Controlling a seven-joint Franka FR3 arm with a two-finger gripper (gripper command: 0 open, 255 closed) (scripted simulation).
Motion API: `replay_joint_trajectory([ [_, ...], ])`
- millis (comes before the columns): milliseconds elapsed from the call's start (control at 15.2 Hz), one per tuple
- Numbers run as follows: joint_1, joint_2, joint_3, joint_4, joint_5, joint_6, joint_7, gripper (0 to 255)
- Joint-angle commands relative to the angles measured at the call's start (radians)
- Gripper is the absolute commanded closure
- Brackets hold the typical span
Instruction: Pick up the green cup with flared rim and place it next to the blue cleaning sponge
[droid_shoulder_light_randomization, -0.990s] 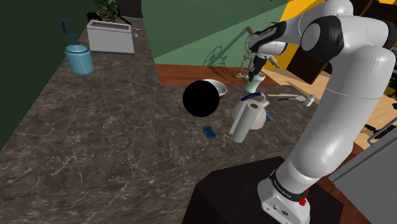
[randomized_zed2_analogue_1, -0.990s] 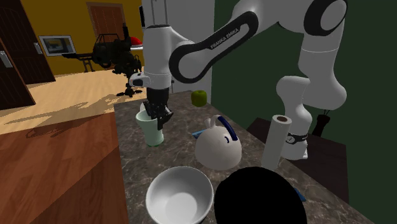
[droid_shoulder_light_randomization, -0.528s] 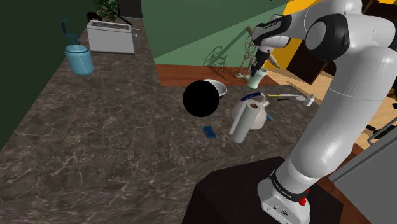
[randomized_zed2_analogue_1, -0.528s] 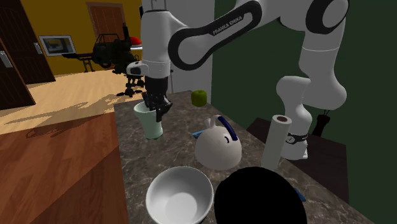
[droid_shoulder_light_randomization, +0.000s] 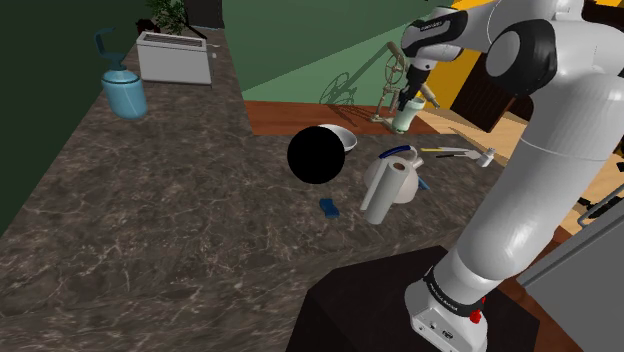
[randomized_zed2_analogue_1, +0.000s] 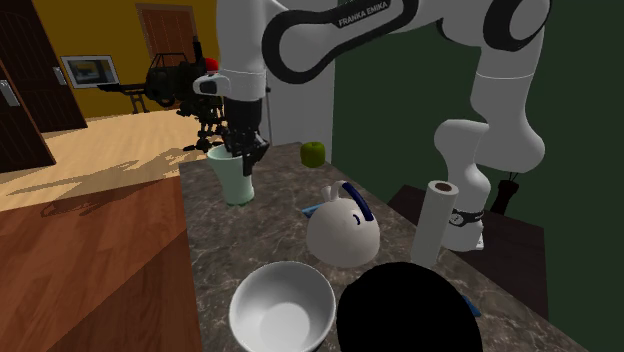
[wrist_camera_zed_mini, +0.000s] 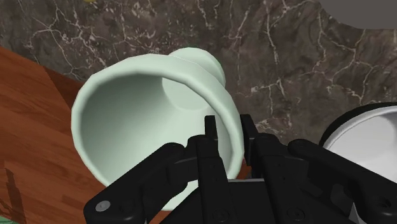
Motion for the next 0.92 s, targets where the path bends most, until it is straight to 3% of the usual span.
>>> replay_joint_trajectory([
  [0, 0.001, -0.008, -0.002, 0.017, -0.005, -0.024, 0.002, 255],
  [858, -0.006, -0.014, -0.007, 0.185, -0.010, -0.197, 0.001, 255],
])
